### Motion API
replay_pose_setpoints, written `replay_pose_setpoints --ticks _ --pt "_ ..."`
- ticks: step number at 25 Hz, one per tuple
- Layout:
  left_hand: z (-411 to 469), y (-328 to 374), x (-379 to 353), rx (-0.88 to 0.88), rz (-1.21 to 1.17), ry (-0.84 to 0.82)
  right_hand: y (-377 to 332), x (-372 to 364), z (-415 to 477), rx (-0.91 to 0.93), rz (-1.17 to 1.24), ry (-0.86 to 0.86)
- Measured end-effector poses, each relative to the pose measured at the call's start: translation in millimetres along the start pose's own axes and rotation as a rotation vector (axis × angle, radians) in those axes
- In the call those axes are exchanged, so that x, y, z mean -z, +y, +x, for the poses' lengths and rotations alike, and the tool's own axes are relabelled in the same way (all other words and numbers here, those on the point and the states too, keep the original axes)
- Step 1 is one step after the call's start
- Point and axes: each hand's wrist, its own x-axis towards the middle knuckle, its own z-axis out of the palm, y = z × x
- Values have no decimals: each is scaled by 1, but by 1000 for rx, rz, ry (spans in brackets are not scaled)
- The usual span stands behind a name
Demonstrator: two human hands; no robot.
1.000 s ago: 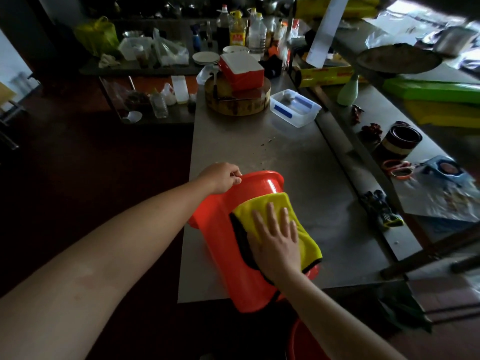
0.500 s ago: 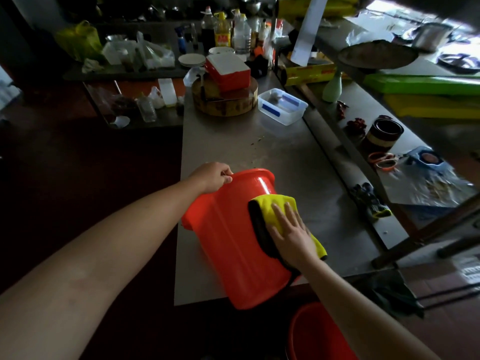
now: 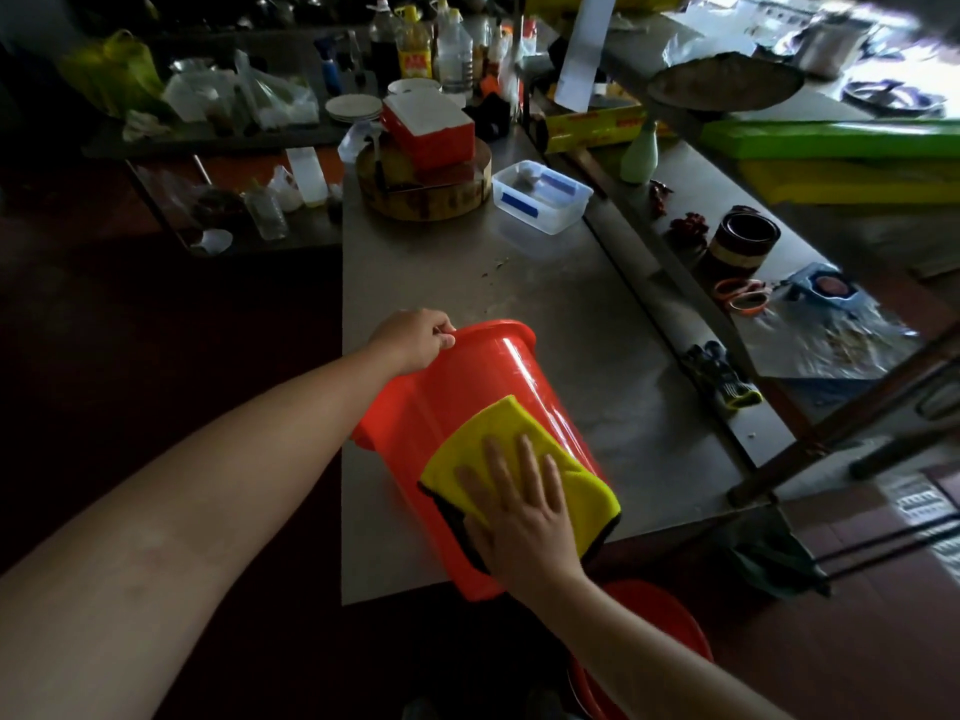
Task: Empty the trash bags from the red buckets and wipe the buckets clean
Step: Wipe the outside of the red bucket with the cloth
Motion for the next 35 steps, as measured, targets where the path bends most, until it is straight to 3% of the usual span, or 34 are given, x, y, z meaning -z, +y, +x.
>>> replay_pose_setpoints --ticks 2,5,8,11,13,16,21,26,35 --pt "-2 -2 -1 -31 -8 3 1 -6 -6 90 -33 27" --pt "-6 -9 -3 -64 -37 7 21 10 3 72 25 23" --pt "-8 -15 -2 -65 -59 0 59 17 18 -138 170 -52" --pt "-8 -14 -4 -56 -63 13 96 12 28 -441 508 -140" --pt "-7 -9 -7 -44 -67 30 106 9 29 -510 603 -189" --pt "-4 -4 -6 -32 -59 28 86 4 15 -427 452 -103" --pt "-2 -9 -4 -37 -23 4 25 1 -27 -94 161 156" --pt "-5 -7 -1 -33 -24 5 -7 -17 -46 225 38 179" --pt "-9 -10 5 -1 -76 -21 -11 2 13 71 -25 -40"
